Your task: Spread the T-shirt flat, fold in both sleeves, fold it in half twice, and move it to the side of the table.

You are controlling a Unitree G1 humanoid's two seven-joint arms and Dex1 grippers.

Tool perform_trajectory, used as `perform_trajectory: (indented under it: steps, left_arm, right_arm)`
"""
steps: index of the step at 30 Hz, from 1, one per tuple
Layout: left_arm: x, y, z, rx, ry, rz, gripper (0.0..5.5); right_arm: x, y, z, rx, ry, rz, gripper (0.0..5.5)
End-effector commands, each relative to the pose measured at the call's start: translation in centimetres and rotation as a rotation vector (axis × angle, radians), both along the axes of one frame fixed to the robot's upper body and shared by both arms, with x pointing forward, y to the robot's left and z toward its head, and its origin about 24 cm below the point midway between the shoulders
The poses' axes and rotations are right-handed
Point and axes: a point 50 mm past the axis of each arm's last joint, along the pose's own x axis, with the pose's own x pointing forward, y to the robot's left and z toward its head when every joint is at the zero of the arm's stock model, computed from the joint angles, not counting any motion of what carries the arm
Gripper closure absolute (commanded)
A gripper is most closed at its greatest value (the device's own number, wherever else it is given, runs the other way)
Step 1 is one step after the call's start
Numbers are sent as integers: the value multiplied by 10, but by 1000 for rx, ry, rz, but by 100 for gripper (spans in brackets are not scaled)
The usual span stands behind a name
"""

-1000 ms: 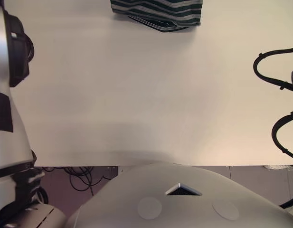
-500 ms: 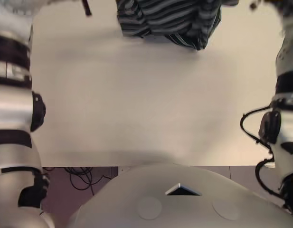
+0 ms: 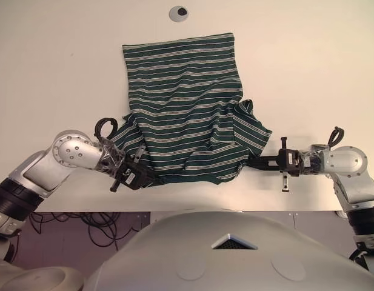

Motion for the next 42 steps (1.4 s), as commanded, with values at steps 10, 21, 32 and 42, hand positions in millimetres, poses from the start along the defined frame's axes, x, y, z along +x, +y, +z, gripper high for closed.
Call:
perform_trajectory:
  steps: [10,21,32,42]
  left_arm:
    - [-31,10,-5,105,88,22,550]
    - [-17,8,25,-37,77,174,415]
    - [17,50,27,-53,-22,439,329]
    - [9,86,-41,241,66,510,329]
  right_arm:
    - [-21,-17,16,-146,66,-2,545]
    - [-14,-18,57,-26,105,-92,442]
    - [37,-9,38,-118,-232,-184,308]
    - [34,-37,-8,-400,-223,-115,308]
